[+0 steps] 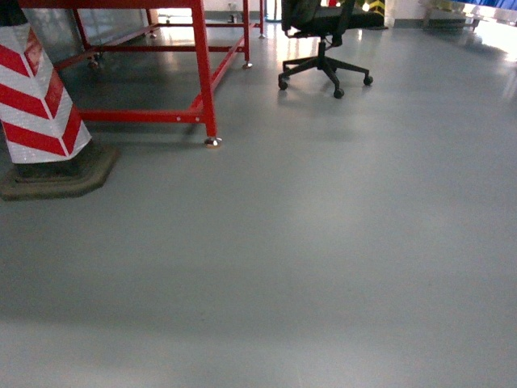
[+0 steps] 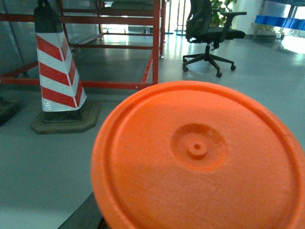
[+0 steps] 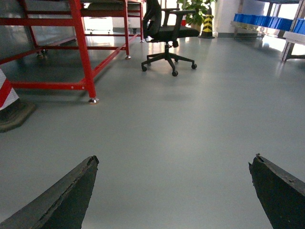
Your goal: Pick capacitor and pack into box
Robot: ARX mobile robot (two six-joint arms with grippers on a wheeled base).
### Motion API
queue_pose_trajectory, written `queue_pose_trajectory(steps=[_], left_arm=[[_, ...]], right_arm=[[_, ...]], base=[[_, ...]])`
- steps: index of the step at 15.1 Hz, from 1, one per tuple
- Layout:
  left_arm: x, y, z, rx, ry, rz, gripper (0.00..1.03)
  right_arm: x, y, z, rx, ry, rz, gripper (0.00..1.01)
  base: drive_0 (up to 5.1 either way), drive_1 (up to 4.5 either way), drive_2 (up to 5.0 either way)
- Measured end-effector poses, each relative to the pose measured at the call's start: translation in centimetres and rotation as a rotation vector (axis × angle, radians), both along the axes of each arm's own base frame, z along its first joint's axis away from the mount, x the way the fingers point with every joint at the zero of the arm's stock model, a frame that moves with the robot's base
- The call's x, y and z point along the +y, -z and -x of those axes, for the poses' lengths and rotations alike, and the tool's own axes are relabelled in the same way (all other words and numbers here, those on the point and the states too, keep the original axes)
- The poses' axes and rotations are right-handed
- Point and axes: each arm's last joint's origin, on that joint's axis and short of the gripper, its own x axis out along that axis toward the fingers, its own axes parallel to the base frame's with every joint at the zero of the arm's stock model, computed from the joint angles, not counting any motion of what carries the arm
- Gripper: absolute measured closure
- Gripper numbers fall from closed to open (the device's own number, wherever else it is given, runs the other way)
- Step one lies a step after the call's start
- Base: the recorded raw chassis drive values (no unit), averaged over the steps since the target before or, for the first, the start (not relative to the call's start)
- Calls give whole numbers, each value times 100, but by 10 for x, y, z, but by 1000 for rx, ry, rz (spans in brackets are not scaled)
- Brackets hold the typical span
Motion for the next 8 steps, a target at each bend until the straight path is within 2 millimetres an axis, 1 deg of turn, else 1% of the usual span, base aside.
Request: queue_pose_trajectory(steps=[8], left_arm=[[0,0,0,-1,0,0,59]], right_arm=[[0,0,0,-1,0,0,3]], base=[[-496,250,250]])
